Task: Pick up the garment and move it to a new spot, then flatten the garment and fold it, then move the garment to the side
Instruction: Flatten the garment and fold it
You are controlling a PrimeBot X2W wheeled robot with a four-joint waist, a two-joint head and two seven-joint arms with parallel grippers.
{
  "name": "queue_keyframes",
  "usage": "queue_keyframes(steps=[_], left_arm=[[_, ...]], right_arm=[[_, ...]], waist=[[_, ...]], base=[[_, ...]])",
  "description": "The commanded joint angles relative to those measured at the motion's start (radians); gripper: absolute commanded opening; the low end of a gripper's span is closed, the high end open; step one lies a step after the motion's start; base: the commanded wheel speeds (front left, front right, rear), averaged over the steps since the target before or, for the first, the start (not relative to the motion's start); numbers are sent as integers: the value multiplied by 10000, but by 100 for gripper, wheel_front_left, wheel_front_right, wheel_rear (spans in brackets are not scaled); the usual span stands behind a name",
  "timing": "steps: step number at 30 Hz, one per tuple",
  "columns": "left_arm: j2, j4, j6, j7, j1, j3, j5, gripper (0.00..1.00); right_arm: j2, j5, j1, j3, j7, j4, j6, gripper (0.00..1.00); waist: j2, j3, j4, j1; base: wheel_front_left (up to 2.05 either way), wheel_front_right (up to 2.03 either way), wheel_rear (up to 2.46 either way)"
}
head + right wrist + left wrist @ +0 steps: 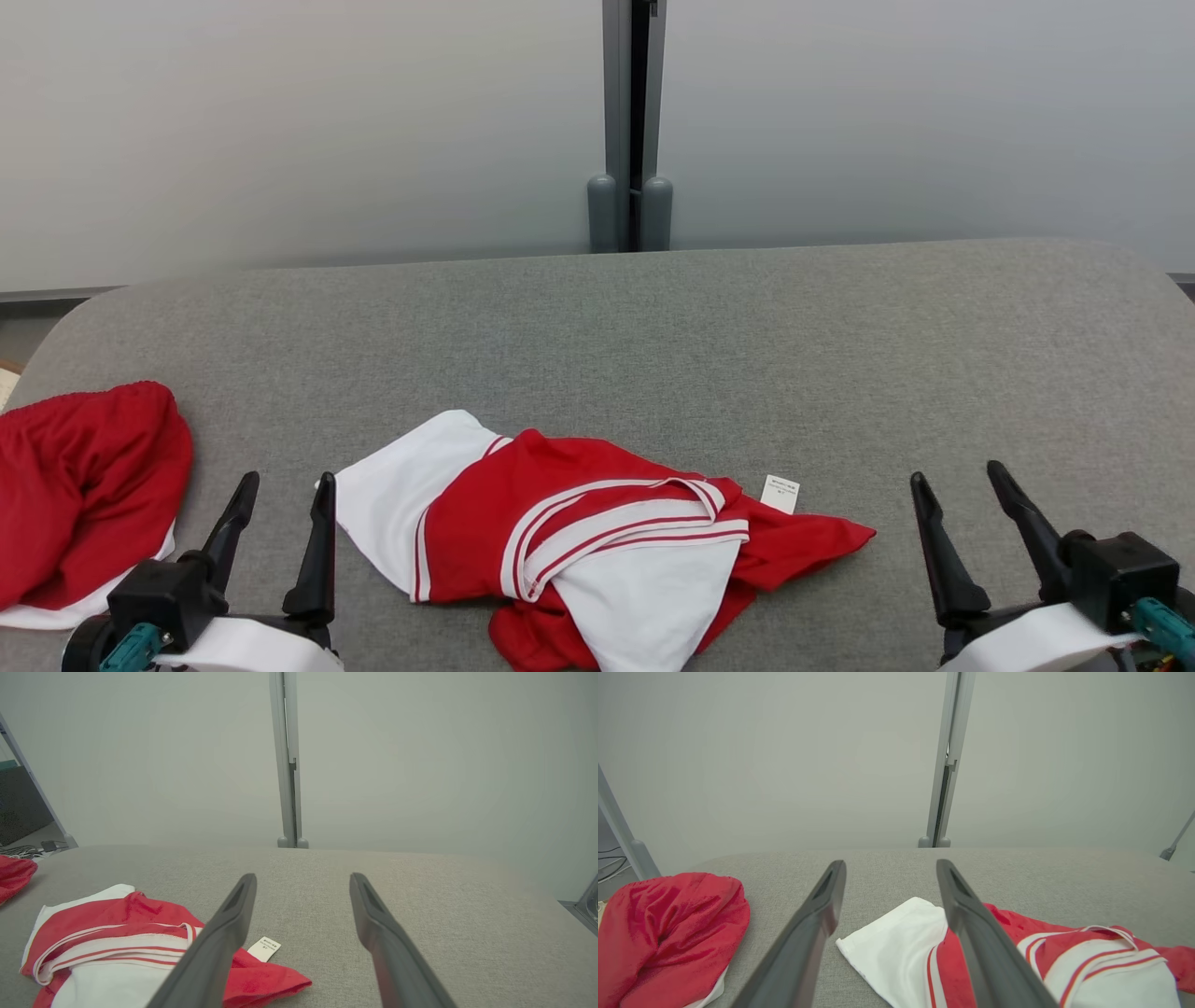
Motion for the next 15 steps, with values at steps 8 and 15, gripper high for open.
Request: queue_keyframes(steps=[8,15], left_arm=[[-105,-52,14,-205,-694,-238,177,100],[-354,85,-50,-541,-1378,-532,233,100]], right_arm=[[-724,491,-844,2318,548,522,-3,100],[-989,1242,-2268,4918,633,1783,-3,100]], waist=[[0,617,678,0],[0,1376,1582,0]], base=[[0,0,0],[0,0,0]])
